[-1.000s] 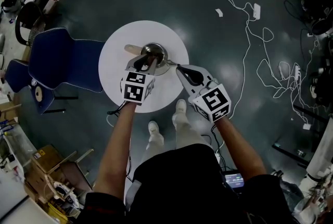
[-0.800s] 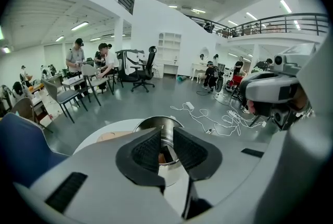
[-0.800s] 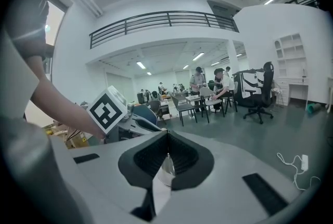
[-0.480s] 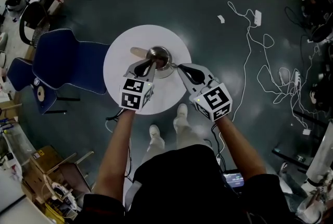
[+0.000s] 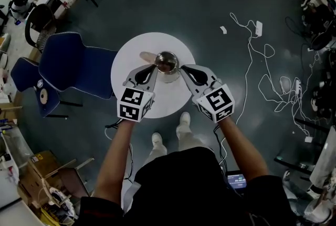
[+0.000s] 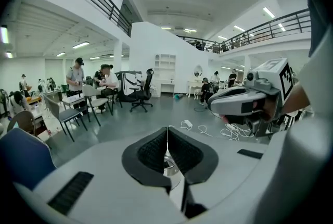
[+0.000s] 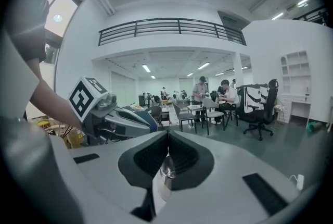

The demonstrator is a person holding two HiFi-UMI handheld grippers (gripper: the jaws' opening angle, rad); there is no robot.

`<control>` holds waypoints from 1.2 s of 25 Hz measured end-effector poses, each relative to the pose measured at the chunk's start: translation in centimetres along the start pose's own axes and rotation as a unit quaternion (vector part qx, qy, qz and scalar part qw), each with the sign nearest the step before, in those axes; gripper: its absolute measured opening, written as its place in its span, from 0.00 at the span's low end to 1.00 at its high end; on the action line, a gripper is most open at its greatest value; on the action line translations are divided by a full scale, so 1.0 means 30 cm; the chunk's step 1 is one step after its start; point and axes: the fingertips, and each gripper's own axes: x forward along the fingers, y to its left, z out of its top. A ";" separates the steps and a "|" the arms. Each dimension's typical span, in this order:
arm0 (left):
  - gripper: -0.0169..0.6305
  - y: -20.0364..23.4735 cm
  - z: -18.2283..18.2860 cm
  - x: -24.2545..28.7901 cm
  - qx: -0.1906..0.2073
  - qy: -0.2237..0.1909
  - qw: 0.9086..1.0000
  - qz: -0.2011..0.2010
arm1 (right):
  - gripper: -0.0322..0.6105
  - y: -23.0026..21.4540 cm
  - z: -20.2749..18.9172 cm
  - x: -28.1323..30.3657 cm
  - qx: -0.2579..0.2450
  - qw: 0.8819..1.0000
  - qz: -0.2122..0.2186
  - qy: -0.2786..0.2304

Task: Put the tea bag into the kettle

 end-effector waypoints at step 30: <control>0.05 0.023 0.146 -0.671 0.018 -0.148 0.988 -0.028 | 0.08 0.462 0.297 -0.067 -0.068 0.994 -0.066 -0.054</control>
